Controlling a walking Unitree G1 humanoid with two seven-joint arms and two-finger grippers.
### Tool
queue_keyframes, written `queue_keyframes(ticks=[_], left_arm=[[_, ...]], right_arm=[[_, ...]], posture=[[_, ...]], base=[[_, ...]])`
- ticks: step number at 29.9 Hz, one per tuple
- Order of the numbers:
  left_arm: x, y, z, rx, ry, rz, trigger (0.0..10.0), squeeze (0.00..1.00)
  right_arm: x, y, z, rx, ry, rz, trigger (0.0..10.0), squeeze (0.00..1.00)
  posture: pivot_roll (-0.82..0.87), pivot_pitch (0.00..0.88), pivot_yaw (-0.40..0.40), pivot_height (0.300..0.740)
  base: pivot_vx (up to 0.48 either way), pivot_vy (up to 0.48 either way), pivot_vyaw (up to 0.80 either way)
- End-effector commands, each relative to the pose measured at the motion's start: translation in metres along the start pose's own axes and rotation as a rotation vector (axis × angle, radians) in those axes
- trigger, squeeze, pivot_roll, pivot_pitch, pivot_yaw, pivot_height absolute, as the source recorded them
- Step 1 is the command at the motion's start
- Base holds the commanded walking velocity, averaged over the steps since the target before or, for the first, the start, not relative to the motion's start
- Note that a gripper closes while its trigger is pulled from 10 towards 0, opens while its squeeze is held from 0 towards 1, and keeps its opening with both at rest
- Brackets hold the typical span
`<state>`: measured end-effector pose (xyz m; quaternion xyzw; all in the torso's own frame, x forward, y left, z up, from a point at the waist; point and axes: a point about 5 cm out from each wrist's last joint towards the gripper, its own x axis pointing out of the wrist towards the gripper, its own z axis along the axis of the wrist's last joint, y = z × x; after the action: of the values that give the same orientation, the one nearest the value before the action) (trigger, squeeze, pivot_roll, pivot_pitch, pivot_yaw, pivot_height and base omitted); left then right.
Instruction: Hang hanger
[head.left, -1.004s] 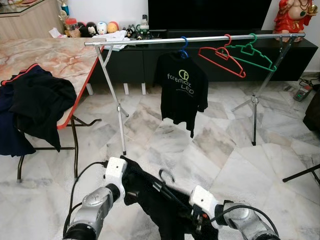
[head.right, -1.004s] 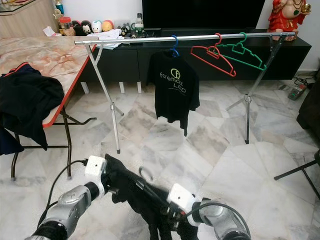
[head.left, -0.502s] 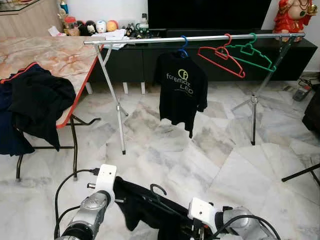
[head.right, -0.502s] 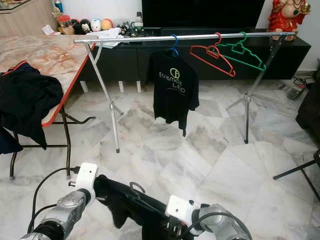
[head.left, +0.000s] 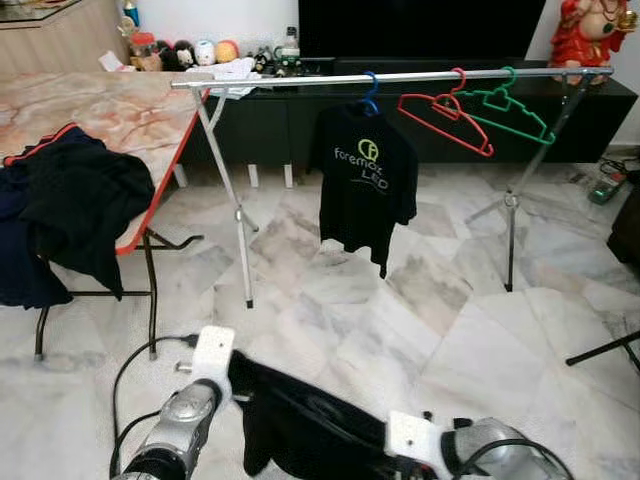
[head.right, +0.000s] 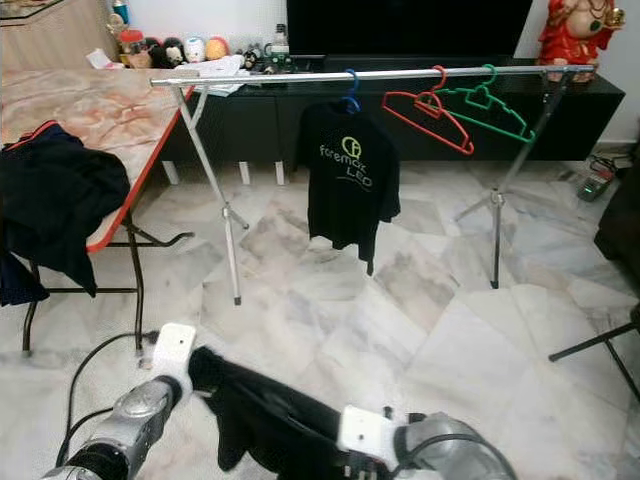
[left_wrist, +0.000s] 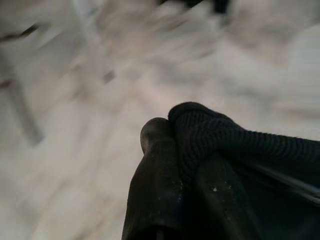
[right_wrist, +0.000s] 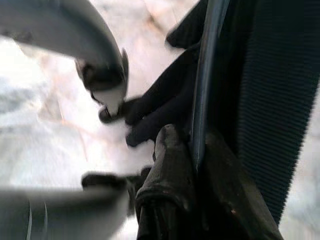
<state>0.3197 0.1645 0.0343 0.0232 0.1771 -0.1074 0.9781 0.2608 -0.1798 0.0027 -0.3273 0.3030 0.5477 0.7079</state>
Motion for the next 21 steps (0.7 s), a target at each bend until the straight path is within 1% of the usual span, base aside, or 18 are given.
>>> queue_keyframes(ticks=[1, 3, 4, 5, 6, 7, 8, 9, 10, 11, 12, 13, 14, 15, 18, 19, 20, 21], left_arm=[[0.000, 0.006, 0.026, -0.041, -0.131, -0.050, 0.0, 0.00], [0.000, -0.001, 0.029, -0.027, -0.136, -0.125, 0.0, 0.00], [0.000, 0.000, 0.028, 0.001, -0.113, -0.139, 0.0, 0.00], [0.001, 0.003, 0.023, 0.045, -0.045, -0.119, 0.0, 0.00], [0.001, 0.005, 0.020, 0.059, -0.020, -0.113, 0.0, 0.00], [0.001, 0.005, 0.020, 0.059, -0.020, -0.113, 0.0, 0.00], [0.001, 0.007, 0.016, 0.085, 0.016, -0.097, 0.0, 0.00], [0.000, 0.013, 0.003, 0.180, 0.127, -0.071, 0.0, 0.00], [-0.002, 0.014, -0.005, 0.233, 0.181, -0.084, 0.0, 0.00], [-0.004, 0.014, -0.010, 0.262, 0.212, -0.102, 0.0, 0.00], [-0.007, 0.009, -0.018, 0.283, 0.258, -0.161, 2.6, 0.00], [-0.009, 0.006, -0.021, 0.294, 0.271, -0.202, 5.5, 0.00], [-0.010, 0.004, -0.023, 0.301, 0.280, -0.231, 5.5, 0.00], [-0.012, 0.002, -0.025, 0.297, 0.288, -0.256, 8.4, 0.00], [-0.014, 0.006, -0.028, 0.284, 0.313, -0.219, 8.4, 0.00], [-0.013, 0.010, -0.029, 0.286, 0.324, -0.189, 9.8, 0.00], [-0.013, 0.013, -0.030, 0.289, 0.333, -0.162, 9.8, 0.00], [-0.015, 0.022, -0.033, 0.316, 0.372, -0.101, 8.4, 0.00]], right_arm=[[-0.002, 0.016, -0.026, 0.034, 0.121, 0.066, 0.0, 0.00], [-0.001, 0.016, -0.024, 0.021, 0.123, 0.066, 0.0, 0.00], [0.000, 0.016, -0.023, 0.015, 0.124, 0.067, 0.0, 0.00], [0.001, 0.015, -0.022, 0.015, 0.115, 0.068, 0.0, 0.00], [0.001, 0.015, -0.021, 0.015, 0.111, 0.068, 0.0, 0.00], [0.001, 0.015, -0.021, 0.015, 0.111, 0.068, 0.0, 0.00], [0.001, 0.015, -0.020, 0.014, 0.108, 0.069, 0.0, 0.00], [0.002, 0.015, -0.018, 0.017, 0.089, 0.069, 0.0, 0.00], [0.002, 0.015, -0.017, 0.018, 0.083, 0.069, 0.0, 0.00], [0.002, 0.014, -0.017, 0.018, 0.080, 0.069, 0.0, 0.00], [0.002, 0.014, -0.017, 0.014, 0.080, 0.068, 0.0, 0.00], [0.002, 0.014, -0.017, 0.014, 0.080, 0.067, 0.0, 0.00], [0.002, 0.014, -0.017, 0.013, 0.081, 0.066, 0.0, 0.00], [0.001, 0.014, -0.017, 0.014, 0.080, 0.065, 0.0, 0.00], [0.000, 0.014, -0.017, 0.015, 0.078, 0.068, 0.0, 0.00], [0.000, 0.014, -0.018, 0.015, 0.077, 0.070, 0.0, 0.00], [0.000, 0.014, -0.018, 0.014, 0.077, 0.071, 0.0, 0.00], [-0.001, 0.012, -0.018, 0.014, 0.078, 0.061, 0.0, 0.00]], posture=[[-0.03, 0.089, 0.011, 0.740], [-0.03, 0.089, 0.011, 0.740], [-0.03, 0.090, 0.010, 0.740], [-0.03, 0.090, 0.010, 0.740], [-0.03, 0.090, 0.010, 0.740], [-0.03, 0.090, 0.010, 0.740], [-0.03, 0.088, 0.011, 0.740], [-0.03, 0.088, 0.012, 0.740], [-0.03, 0.088, 0.012, 0.740], [-0.03, 0.088, 0.012, 0.740], [-0.03, 0.088, 0.012, 0.740], [-0.03, 0.088, 0.012, 0.740], [-0.03, 0.088, 0.012, 0.740], [-0.03, 0.088, 0.012, 0.740], [-0.03, 0.090, 0.012, 0.740], [-0.03, 0.090, 0.012, 0.740], [-0.03, 0.090, 0.012, 0.740], [-0.03, 0.090, 0.012, 0.740]], base=[[0.000, 0.000, 0.00], [0.000, 0.000, 0.00], [0.000, 0.000, 0.00], [0.000, 0.000, 0.00], [0.000, 0.000, 0.00], [0.000, 0.000, 0.00], [0.000, 0.000, 0.00], [0.000, 0.000, 0.00], [0.000, 0.000, 0.00], [0.000, 0.000, 0.00], [0.000, 0.000, 0.00], [0.000, 0.000, 0.00], [0.000, 0.000, 0.00], [0.000, 0.000, 0.00], [0.000, 0.000, 0.00], [0.000, 0.000, 0.00], [0.000, 0.000, 0.00], [0.000, 0.000, 0.00]])
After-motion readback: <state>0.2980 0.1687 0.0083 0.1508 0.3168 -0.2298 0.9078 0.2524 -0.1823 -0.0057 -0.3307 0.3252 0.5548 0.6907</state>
